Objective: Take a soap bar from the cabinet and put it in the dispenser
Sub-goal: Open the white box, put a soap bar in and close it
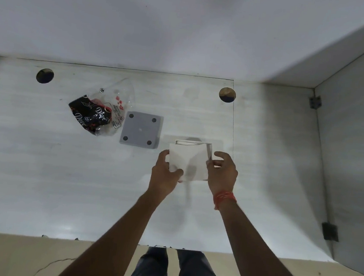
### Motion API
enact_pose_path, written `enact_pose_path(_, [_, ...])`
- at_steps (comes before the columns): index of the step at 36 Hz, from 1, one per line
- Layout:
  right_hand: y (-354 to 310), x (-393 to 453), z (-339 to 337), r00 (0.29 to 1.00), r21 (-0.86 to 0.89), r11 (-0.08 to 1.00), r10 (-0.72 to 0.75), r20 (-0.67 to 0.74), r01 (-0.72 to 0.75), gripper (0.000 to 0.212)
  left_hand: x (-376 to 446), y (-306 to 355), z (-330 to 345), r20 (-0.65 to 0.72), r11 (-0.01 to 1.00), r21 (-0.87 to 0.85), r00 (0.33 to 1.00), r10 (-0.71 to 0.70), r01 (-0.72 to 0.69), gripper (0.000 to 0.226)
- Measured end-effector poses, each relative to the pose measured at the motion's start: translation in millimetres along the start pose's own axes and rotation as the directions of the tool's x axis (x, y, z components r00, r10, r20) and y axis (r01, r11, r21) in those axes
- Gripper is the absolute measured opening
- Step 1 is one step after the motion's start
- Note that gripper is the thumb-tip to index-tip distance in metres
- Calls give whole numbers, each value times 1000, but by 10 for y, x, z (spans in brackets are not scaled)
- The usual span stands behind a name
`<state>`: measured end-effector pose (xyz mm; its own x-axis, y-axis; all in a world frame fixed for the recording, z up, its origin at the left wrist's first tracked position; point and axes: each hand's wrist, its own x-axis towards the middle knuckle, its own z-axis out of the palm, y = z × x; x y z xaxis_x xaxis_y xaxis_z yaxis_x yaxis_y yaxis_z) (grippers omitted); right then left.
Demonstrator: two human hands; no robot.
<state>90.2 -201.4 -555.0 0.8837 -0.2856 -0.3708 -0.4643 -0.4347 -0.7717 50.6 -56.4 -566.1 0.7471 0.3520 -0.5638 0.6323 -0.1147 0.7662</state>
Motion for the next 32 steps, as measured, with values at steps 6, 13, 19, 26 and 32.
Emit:
enact_pose_path(6, [47, -9, 48, 997, -106, 993, -56, -56, 50, 19, 25, 39, 40, -110, 958, 253, 980, 167, -135, 53])
enact_pose_path(13, [140, -99, 152, 972, -199, 967, -189, -137, 160, 12, 59, -149, 89, -102, 841, 407, 897, 430, -357, 38])
enact_pose_path(19, [219, -70, 202, 924, -292, 909, -350, -154, 296, 10, 221, -221, 69, -88, 765, 517, 864, 495, -385, 36])
enact_pose_path(26, [315, -47, 209, 894, -662, 649, -441, 75, 376, 37, 312, -274, 39, 34, 629, 667, 860, 510, -400, 36])
enact_pose_path(32, [338, 15, 183, 899, -606, 687, -423, 115, 401, 34, 397, -248, -72, -87, 709, 435, 758, 646, -555, 30])
